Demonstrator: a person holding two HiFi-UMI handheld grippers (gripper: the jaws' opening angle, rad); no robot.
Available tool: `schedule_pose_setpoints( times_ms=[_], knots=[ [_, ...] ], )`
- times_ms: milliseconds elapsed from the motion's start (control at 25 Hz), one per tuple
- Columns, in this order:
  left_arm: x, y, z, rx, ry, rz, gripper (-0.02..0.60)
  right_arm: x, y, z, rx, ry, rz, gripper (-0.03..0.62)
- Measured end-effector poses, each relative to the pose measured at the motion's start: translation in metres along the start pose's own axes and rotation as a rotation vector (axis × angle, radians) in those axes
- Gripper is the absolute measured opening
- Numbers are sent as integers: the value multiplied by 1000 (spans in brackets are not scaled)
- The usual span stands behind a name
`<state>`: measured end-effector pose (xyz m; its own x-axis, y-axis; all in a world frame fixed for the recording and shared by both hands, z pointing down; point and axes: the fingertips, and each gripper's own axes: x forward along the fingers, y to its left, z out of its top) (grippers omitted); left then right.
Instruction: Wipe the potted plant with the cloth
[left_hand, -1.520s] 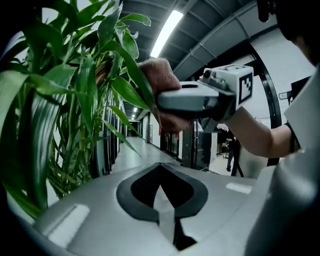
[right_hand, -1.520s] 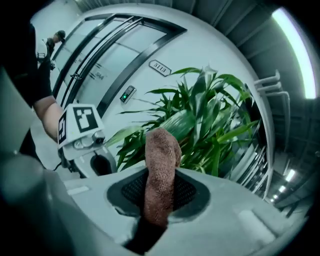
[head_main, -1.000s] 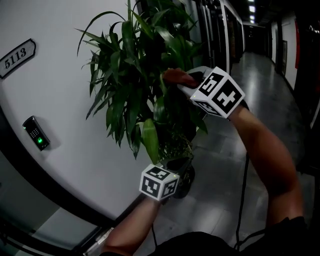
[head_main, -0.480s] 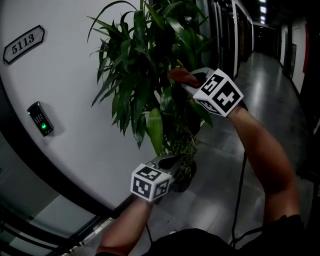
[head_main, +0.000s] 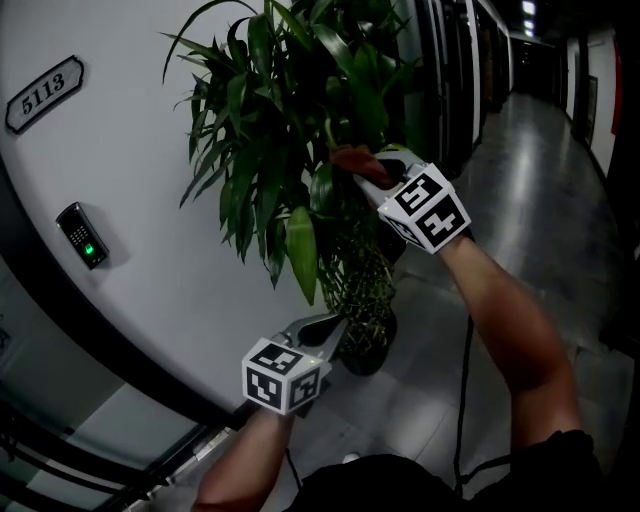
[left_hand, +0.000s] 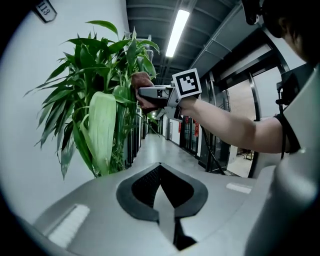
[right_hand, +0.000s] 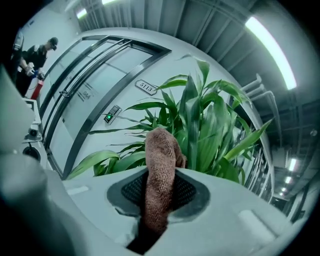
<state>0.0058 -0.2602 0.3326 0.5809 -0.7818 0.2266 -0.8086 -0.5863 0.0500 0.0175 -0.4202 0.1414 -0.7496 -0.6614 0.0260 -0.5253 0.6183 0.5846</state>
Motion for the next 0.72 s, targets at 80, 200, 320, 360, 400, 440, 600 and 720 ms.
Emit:
schedule_pose_setpoints(
  times_ms=[80, 200, 320, 360, 400, 440, 600, 720],
  knots=[
    [-2, 0, -4, -4, 5, 11, 17, 1, -3, -7, 35, -27, -9, 71],
    [-6, -1, -12, -24, 9, 29, 17, 2, 0, -19, 83, -60, -5, 71],
    [-8, -2, -18, -39, 9, 46, 17, 3, 4, -32, 127, -70, -6, 71],
    [-8, -3, -20, -41, 9, 52, 17, 3, 6, -36, 140, -64, -2, 71],
    [-9, -3, -21, -43, 9, 57, 17, 3, 9, -41, 150, -55, 4, 71],
    [-9, -4, -22, -45, 7, 63, 17, 3, 11, -44, 156, -44, 10, 71],
    [-12, -9, -26, -53, 5, 78, 17, 3, 22, -53, 151, -2, 38, 71],
    [-12, -14, -34, -65, 13, 81, 17, 3, 33, -62, 149, 28, 58, 71]
  ],
)
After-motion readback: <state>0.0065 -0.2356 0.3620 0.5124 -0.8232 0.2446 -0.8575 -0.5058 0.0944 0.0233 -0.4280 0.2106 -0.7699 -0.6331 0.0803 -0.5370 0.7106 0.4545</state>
